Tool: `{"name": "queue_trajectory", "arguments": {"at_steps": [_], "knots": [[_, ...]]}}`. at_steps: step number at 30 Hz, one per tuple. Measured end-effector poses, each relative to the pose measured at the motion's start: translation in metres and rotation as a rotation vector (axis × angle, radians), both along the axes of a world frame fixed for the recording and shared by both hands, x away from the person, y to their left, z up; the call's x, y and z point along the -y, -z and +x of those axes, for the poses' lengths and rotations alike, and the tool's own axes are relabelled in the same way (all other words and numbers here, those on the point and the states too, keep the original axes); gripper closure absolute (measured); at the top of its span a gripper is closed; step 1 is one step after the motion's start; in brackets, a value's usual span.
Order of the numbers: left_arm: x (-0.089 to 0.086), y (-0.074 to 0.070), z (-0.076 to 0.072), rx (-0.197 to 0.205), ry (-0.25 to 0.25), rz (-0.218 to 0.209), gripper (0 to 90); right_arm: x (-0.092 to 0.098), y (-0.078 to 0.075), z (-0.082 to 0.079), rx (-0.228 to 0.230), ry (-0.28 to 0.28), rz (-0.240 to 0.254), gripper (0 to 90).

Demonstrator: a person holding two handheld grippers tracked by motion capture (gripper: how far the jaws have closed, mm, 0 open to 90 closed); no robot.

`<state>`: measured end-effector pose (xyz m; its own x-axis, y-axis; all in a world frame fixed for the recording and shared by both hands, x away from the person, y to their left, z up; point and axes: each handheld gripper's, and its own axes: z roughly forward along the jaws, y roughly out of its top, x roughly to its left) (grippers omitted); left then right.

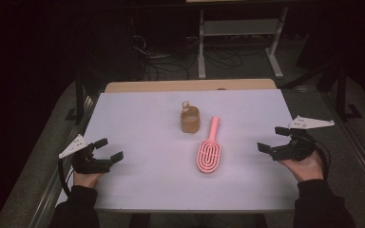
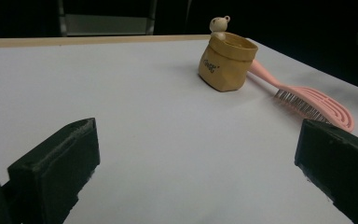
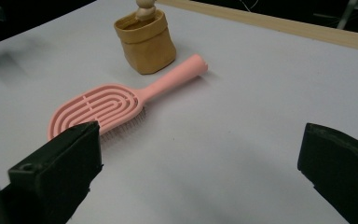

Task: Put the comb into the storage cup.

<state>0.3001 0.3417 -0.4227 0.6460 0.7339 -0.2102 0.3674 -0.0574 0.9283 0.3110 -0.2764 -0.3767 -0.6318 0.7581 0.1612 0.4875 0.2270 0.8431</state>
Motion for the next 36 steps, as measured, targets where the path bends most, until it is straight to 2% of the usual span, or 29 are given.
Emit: {"name": "queue_trajectory", "arguments": {"at_steps": [6,9,15,36], "knots": [[0.000,0.000,0.001,0.000,-0.003,0.006,0.0,-0.010,-0.007,0.010,-0.004,-0.034,-0.021,0.0],[0.000,0.000,0.000,-0.001,-0.005,-0.007,0.0,-0.015,-0.011,0.013,-0.010,-0.049,-0.037,0.0],[0.000,0.000,0.000,0.001,-0.002,-0.010,0.0,-0.019,-0.016,0.020,-0.029,-0.062,-0.045,0.0],[0.000,0.000,0.000,-0.003,0.001,-0.008,0.0,-0.037,-0.031,0.037,-0.036,-0.110,-0.080,0.0]]}}
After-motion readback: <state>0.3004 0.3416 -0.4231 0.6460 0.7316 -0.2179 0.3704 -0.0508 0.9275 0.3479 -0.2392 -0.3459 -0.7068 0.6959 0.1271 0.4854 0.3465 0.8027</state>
